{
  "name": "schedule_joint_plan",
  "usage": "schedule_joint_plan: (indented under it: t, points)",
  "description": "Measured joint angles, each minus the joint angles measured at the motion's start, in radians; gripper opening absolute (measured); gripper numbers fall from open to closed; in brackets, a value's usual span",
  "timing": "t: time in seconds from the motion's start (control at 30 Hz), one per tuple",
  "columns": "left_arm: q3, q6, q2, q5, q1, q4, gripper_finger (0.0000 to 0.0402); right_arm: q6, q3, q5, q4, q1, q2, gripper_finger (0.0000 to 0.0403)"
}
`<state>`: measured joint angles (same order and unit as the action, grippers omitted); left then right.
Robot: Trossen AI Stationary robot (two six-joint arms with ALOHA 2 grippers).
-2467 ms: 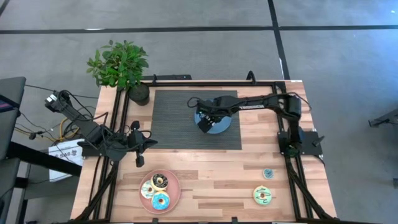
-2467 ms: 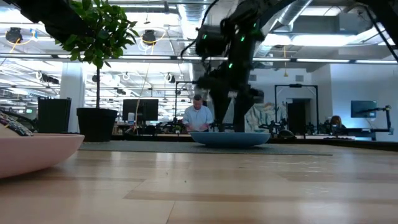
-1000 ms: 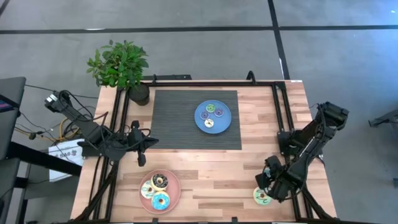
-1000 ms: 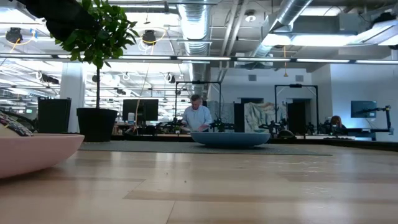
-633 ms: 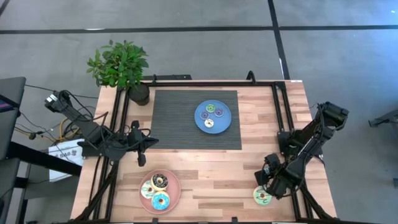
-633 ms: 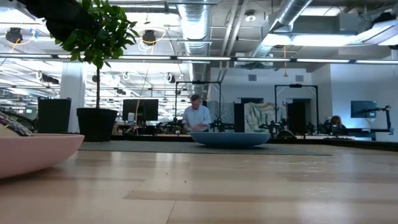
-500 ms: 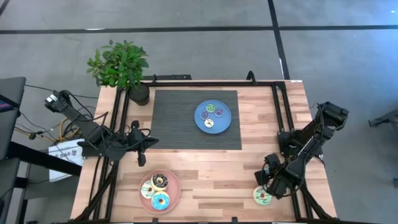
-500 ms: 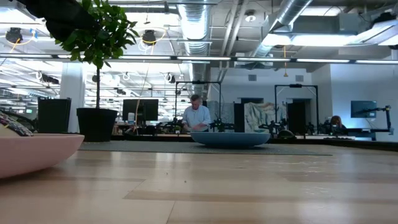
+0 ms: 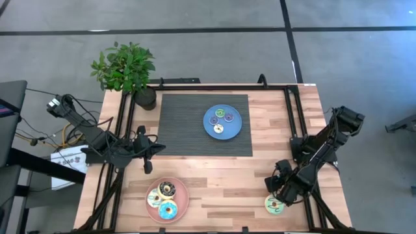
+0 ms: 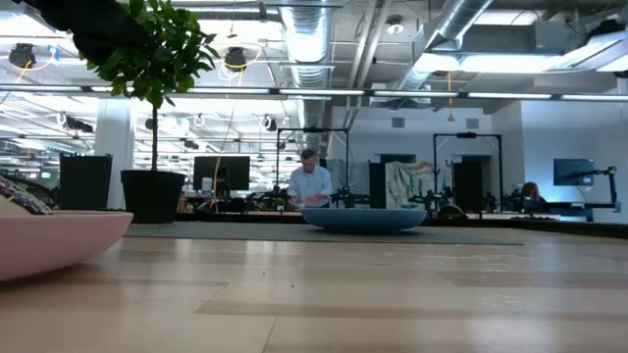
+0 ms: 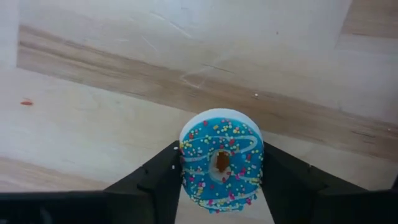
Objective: Pick & Place donuts
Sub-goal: Put the small blue donut on the light orange plate
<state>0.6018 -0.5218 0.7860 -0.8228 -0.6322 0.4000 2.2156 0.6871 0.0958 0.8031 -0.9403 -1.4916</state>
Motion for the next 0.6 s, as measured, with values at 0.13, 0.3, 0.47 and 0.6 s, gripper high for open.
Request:
schedule_joint_plan:
  t: [0.13, 0.3, 0.47, 0.6]
  points:
    - [0.000, 0.022, 0.000, 0.000, 0.000, 0.001, 0.0002, -0.039, 0.019, 0.011, 0.003, 0.023, 0.024, 0.0173]
    - [0.000, 0.036, 0.000, -0.001, 0.000, 0.002, 0.0002, -0.170, 0.045, 0.173, 0.003, 0.102, 0.092, 0.0170]
    - [0.000, 0.057, 0.000, -0.002, 0.000, 0.002, 0.0002, -0.417, 0.077, 0.359, -0.037, 0.269, 0.148, 0.0173]
    - [0.000, 0.061, 0.000, -0.002, 0.000, 0.002, 0.0002, -0.753, 0.108, 0.364, -0.159, 0.471, 0.149, 0.0173]
